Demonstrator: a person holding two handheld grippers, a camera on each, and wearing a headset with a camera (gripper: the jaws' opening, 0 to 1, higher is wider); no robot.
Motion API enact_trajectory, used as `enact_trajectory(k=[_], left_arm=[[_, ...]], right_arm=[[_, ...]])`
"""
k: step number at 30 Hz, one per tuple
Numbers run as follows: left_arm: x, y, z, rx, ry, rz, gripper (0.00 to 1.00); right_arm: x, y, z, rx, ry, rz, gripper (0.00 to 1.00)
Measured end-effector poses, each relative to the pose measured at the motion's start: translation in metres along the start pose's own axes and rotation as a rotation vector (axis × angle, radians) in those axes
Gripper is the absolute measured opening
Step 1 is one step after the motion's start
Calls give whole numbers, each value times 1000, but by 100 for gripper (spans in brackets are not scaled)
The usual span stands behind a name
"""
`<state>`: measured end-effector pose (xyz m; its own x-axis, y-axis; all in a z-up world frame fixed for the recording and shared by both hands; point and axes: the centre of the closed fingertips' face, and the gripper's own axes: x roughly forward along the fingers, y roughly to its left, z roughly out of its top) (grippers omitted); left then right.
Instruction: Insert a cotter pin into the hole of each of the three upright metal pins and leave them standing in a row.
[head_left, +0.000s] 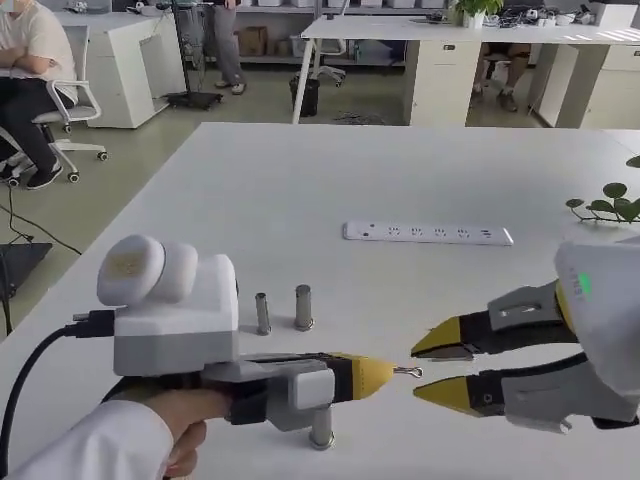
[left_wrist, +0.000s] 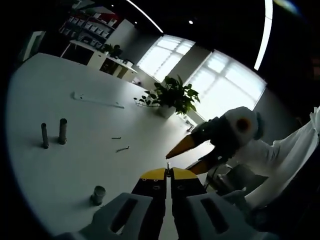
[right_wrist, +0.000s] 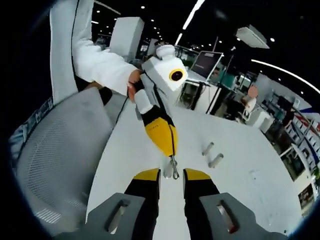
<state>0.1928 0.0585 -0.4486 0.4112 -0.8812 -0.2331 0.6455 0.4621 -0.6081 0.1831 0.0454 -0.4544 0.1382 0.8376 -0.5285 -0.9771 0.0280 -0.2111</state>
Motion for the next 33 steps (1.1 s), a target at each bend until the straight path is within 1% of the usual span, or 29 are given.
enact_trajectory(k=[1,2,3,4,5,6,8,9,10,11,12,14,15,16,17,18,19,22,25,26,28,30,31,32,33], left_arm=[[-1,-2,1,23,-8,-3,0],[-1,-3,0,42,-1,-8,0],[-2,-4,1,76,-1,-11,0],[-2,-6,1,86,-2,-15,0],[-2,-7,1,100,-3,-22,0],[-3,-10,0,125,-4,-36,0],[-3,-13,-2,163,6,-51,0],[-4,-15,-5,209,23,-63,0],[-4,-15,-7,242,31,-66,0],[-5,-17,-9,261,41,-75,0],[-5,-20,-8,271,31,-88,0],[-5,-24,-7,289,18,-106,0],[-5,-24,-7,317,20,-107,0],[-4,-23,-8,365,27,-102,0],[-4,-23,-10,378,35,-105,0],[-3,-24,-12,369,37,-110,0],[-3,-24,-13,378,40,-114,0],[-2,-24,-15,417,46,-117,0],[-1,-24,-18,417,61,-120,0],[-1,-25,-21,426,74,-127,0],[-1,-27,-21,439,65,-134,0],[-2,-28,-22,444,70,-140,0],[-1,-27,-24,460,80,-138,0],[-1,-26,-27,479,101,-130,0],[-1,-25,-30,485,114,-123,0]], right_arm=[[-1,-2,0,27,-14,-7,12],[-2,0,0,43,-19,5,12],[-3,2,-1,78,-25,20,12],[-3,2,-2,87,-25,22,12],[-3,5,-3,105,-24,38,11],[-3,11,-5,136,-19,75,11],[-2,10,-7,125,-21,64,10],[-1,13,-8,145,-20,79,10],[0,16,-8,158,-27,90,10],[0,18,-5,178,-46,101,10],[0,21,-3,205,-62,118,10],[0,21,-3,199,-66,119,9],[0,21,-3,198,-64,124,8],[0,24,-6,196,-49,137,7],[1,23,-6,198,-50,137,6],[1,24,-7,201,-49,138,4],[1,24,-8,204,-48,142,3],[0,25,-9,198,-49,149,2],[0,28,-9,185,-48,158,2],[0,30,-10,181,-46,162,1],[0,34,-10,172,-36,172,0],[0,36,-10,169,-34,180,0],[0,37,-11,159,-30,182,0],[0,38,-12,149,-22,183,0],[0,38,-13,141,-17,182,0]])
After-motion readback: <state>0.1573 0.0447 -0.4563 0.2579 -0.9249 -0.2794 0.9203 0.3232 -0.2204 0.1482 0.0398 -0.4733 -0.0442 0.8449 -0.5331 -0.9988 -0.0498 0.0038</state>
